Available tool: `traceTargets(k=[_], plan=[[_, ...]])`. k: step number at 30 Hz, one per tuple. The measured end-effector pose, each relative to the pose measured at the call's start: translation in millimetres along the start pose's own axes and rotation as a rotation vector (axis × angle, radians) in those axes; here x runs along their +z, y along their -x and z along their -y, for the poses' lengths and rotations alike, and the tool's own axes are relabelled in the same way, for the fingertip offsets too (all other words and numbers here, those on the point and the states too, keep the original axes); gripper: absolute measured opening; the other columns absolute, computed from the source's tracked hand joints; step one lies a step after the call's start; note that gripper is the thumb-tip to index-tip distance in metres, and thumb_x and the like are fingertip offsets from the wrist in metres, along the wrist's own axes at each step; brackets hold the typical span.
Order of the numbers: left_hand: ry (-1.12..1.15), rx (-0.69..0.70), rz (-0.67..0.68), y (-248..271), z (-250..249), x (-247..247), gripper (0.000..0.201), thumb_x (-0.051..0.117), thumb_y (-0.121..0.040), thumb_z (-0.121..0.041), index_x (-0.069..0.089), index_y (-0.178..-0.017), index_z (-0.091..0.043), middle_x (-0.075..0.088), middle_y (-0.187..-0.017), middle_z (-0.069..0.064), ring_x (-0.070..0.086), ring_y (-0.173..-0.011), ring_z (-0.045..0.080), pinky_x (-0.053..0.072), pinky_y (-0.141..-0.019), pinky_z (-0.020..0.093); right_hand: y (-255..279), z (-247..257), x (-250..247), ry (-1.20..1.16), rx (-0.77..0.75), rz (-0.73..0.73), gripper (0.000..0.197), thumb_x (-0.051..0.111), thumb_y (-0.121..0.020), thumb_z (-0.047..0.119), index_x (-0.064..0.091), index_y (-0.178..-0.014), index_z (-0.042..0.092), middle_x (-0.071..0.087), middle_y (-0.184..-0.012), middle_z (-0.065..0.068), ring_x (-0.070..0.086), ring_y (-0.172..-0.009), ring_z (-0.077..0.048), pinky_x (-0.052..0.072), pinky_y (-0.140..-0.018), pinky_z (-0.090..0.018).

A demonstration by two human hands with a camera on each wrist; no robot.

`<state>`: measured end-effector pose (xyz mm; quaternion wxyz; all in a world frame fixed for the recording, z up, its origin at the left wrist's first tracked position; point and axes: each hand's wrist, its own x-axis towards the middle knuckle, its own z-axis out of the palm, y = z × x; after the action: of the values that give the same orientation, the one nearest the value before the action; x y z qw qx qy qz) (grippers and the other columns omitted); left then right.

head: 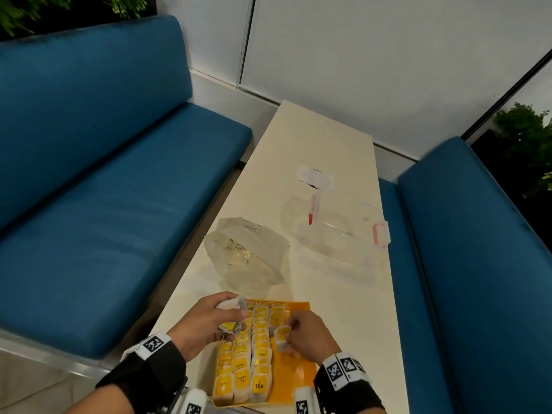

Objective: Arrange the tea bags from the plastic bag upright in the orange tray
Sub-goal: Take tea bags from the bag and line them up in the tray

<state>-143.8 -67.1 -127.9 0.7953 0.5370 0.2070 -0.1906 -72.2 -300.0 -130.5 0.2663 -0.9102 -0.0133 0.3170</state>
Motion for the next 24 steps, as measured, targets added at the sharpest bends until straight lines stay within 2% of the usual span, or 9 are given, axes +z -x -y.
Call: traceTargets(k=[5,7,10,12,15,19,24], plan=[[0.014,0.000,-0.001,1.7,1.9,-2.3,0.034,0.083,-0.080,-0.015,0.074,-0.113,-0.013,0.076,-0.107,0.014,0.073,-0.090,0.027,0.054,-0.072,0.037,-18.2,-3.1,16.5,0.067,0.094,0.075,0.030,0.065,-0.075,-0.003,0.054,-0.088,0.022,0.071,-0.095,-0.012,0.072,-0.087,-0.030,0.062,-0.075,-0.041],[0.010,0.002,-0.003,2.3,2.0,-2.5,0.035,0.083,-0.080,-0.016,0.073,-0.114,-0.013,0.076,-0.108,0.014,0.073,-0.090,0.026,0.054,-0.072,0.036,-22.1,-3.4,20.5,0.042,0.107,0.059,0.029,0.069,-0.078,0.001,0.050,-0.083,0.023,0.071,-0.091,-0.011,0.073,-0.088,-0.030,0.061,-0.077,-0.041],[-0.001,0.002,-0.010,2.6,3.0,-2.3,0.036,0.083,-0.081,-0.017,0.073,-0.114,-0.014,0.076,-0.109,0.013,0.074,-0.093,0.028,0.055,-0.073,0.036,-26.2,-4.5,27.3,0.025,0.104,0.022,0.032,0.074,-0.075,0.013,0.045,-0.079,0.027,0.073,-0.101,-0.014,0.072,-0.095,-0.031,0.060,-0.083,-0.040],[-0.010,0.003,-0.012,2.5,3.7,-3.4,0.036,0.084,-0.081,-0.017,0.073,-0.115,-0.014,0.076,-0.109,0.013,0.074,-0.094,0.028,0.056,-0.075,0.037,-30.3,-7.9,32.5,-0.005,0.104,-0.002,0.029,0.071,-0.075,0.013,0.047,-0.081,0.028,0.072,-0.105,-0.014,0.070,-0.099,-0.032,0.058,-0.084,-0.039],[-0.023,-0.002,-0.006,2.9,3.9,-3.9,0.036,0.084,-0.081,-0.018,0.072,-0.114,-0.014,0.076,-0.109,0.013,0.074,-0.095,0.028,0.056,-0.076,0.036,-36.4,-12.9,38.5,-0.068,0.114,-0.060,0.015,0.061,-0.083,0.014,0.058,-0.095,0.022,0.073,-0.099,-0.008,0.071,-0.092,-0.026,0.060,-0.084,-0.042],[-0.032,-0.007,0.003,2.6,2.5,-3.8,0.034,0.084,-0.081,-0.018,0.073,-0.113,-0.014,0.076,-0.109,0.012,0.074,-0.095,0.028,0.055,-0.077,0.037,-41.5,-17.5,44.6,-0.166,0.110,-0.136,0.011,0.053,-0.084,0.016,0.056,-0.089,0.025,0.072,-0.088,-0.003,0.071,-0.083,-0.022,0.060,-0.079,-0.043],[-0.014,-0.025,0.005,3.2,2.3,-3.5,0.034,0.085,-0.079,-0.017,0.074,-0.110,-0.012,0.075,-0.107,0.015,0.073,-0.091,0.026,0.056,-0.075,0.037,-42.2,-14.3,49.2,-0.203,0.131,-0.203,0.015,0.060,-0.083,0.015,0.050,-0.087,0.025,0.071,-0.086,-0.005,0.071,-0.079,-0.024,0.060,-0.076,-0.043]])
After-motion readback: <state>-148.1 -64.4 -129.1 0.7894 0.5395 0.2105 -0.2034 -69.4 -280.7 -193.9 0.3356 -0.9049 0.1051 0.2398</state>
